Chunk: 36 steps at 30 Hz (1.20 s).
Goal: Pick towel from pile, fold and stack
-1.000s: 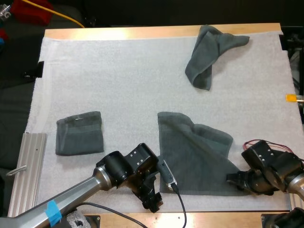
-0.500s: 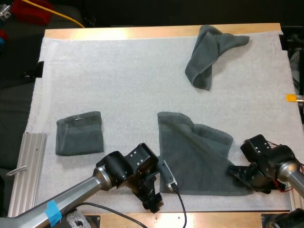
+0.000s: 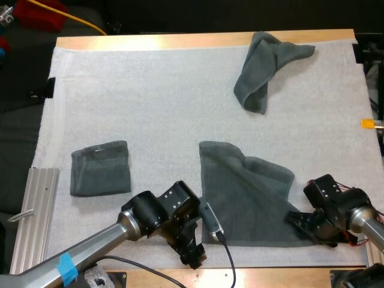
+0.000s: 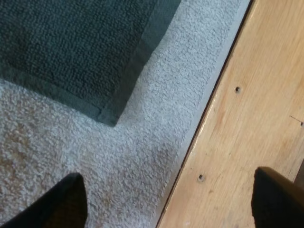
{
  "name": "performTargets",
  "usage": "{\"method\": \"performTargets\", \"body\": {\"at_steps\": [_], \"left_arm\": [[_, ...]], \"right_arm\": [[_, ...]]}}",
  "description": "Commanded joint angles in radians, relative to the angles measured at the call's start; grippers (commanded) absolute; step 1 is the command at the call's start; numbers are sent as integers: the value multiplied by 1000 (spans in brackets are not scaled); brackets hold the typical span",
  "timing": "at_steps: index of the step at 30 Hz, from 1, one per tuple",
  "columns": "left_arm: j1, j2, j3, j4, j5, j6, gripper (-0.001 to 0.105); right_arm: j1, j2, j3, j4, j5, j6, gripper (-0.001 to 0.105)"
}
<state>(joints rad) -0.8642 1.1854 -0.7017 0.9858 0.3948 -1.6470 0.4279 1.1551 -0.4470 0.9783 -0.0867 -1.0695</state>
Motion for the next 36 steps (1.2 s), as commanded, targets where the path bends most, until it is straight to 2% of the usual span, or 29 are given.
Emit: {"method": "performTargets", "body": {"at_steps": [1, 8, 11, 16, 21, 26, 29, 32, 36], "left_arm": [[-5, -3, -1, -7, 5, -10, 69], [-5, -3, -1, -20, 5, -10, 69], [-5, -3, -1, -20, 5, -10, 69], [-5, -3, -1, -34, 5, -13, 69], [-5, 18, -1, -110, -5, -15, 69], [-5, 62, -1, -117, -150, 32, 69], [-5, 91, -1, -125, -160, 75, 69], [-11, 121, -1, -138, -166, 80, 69], [-70, 154, -1, -161, -252, 117, 69]], "right_arm": [[-6, 0, 2, -6, -15, 4, 38], [-6, 0, 2, -8, -15, -10, 10], [-6, 0, 2, -21, -18, -16, 4], [-6, 0, 2, -27, -25, -33, 4], [-6, 0, 2, -29, -25, -33, 4], [-6, 0, 2, -30, -25, -33, 4], [-6, 0, 2, -32, -25, -38, 4], [-6, 0, 2, -35, -30, -41, 4], [-6, 0, 2, -34, -29, -41, 4]]}}
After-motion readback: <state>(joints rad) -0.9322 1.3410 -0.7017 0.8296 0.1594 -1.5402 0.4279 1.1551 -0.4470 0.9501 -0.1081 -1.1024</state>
